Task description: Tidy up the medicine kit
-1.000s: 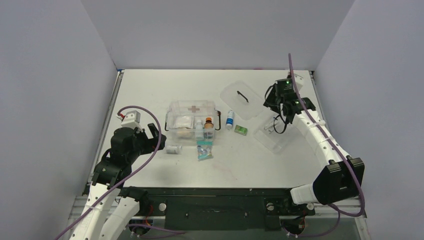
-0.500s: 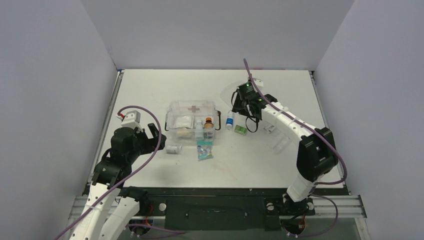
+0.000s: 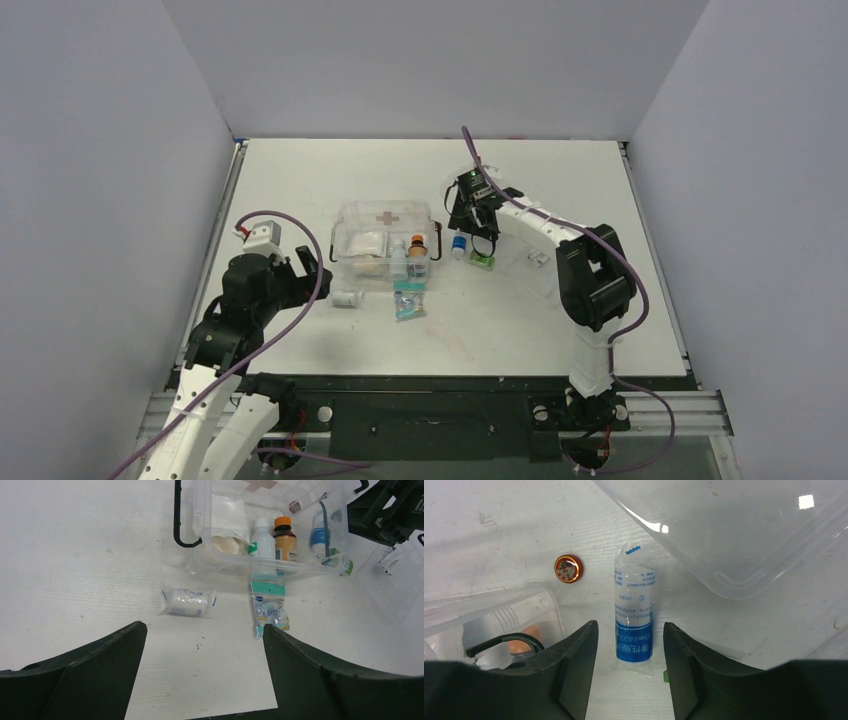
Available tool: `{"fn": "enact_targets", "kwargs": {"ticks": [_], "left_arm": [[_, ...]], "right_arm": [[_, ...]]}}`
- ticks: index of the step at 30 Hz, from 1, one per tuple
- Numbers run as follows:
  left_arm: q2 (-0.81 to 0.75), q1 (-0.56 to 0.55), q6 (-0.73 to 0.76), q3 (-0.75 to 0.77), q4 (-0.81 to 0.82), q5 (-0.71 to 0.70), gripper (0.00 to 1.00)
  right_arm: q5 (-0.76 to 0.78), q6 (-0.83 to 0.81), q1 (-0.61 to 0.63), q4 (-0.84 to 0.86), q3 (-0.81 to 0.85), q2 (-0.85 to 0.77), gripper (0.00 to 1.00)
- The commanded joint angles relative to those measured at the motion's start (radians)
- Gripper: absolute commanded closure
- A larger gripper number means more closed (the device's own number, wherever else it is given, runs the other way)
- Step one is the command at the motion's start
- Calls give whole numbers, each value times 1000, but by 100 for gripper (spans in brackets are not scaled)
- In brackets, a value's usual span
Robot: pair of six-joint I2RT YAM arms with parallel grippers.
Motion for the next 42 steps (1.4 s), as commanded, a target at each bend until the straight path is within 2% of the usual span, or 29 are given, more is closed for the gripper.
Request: {"fn": "enact_targets", "kwargs": {"ticks": [1, 10, 12, 14, 17, 19, 27, 31, 42], "left_arm": [[3, 11, 10, 5, 47, 2, 14], [6, 14, 11, 6, 46, 0, 14], [7, 14, 11, 6, 46, -2, 14], [7, 14, 11, 5, 45, -2, 15], [8, 14, 11, 6, 45, -1, 14], [10, 14, 11, 5, 45, -2, 14], [11, 15, 11, 5, 49, 6, 14], [11, 15, 11, 4, 49, 8, 14], [8, 15, 13, 2, 52, 14, 14]], "right_arm": [[8, -2, -4, 42, 56, 37, 54], [0, 5, -10, 40, 71, 106, 56], [0, 2, -11, 36, 74, 112, 60], [-1, -2, -10, 33, 73, 110, 69], [3, -17, -11, 25, 71, 93, 89], [20, -33, -11, 12, 71, 67, 97], [139, -131, 1, -63, 66, -169, 98], [139, -183, 15, -100, 95, -258, 97], [112, -264, 192, -237, 292, -278, 96]]}}
